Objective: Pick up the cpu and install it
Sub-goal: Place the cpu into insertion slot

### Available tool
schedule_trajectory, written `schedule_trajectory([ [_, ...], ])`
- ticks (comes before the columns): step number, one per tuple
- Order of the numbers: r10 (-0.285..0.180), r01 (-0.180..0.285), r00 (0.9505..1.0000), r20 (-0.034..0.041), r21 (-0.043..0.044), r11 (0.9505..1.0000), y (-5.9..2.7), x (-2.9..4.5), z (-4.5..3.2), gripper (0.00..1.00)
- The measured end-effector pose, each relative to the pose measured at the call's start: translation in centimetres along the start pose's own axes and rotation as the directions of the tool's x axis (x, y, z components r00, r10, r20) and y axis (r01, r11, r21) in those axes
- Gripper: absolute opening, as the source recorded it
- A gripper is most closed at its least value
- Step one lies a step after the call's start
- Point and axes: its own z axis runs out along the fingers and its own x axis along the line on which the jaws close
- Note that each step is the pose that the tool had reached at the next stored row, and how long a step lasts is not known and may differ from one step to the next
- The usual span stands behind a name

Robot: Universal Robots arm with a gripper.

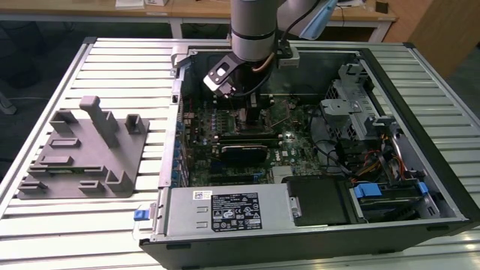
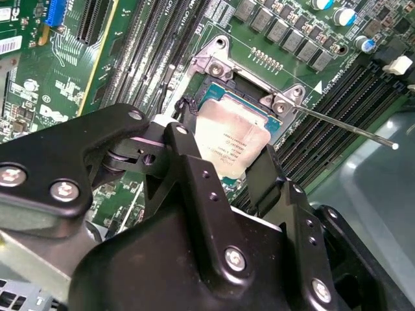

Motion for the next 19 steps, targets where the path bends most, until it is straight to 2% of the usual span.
schedule_trajectory([
  [6, 0.002, -0.002, 1.0, 0.0002, 0.0001, 1.0, 0.17, 0.12, 0.33, 0.55],
  [14, 0.002, -0.002, 1.0, 0.0006, 0.0001, 1.0, 0.81, 0.19, 0.79, 0.55],
  [19, 0.002, -0.002, 1.0, 0.0007, 0.0001, 1.0, 0.81, 0.19, 0.85, 0.55],
])
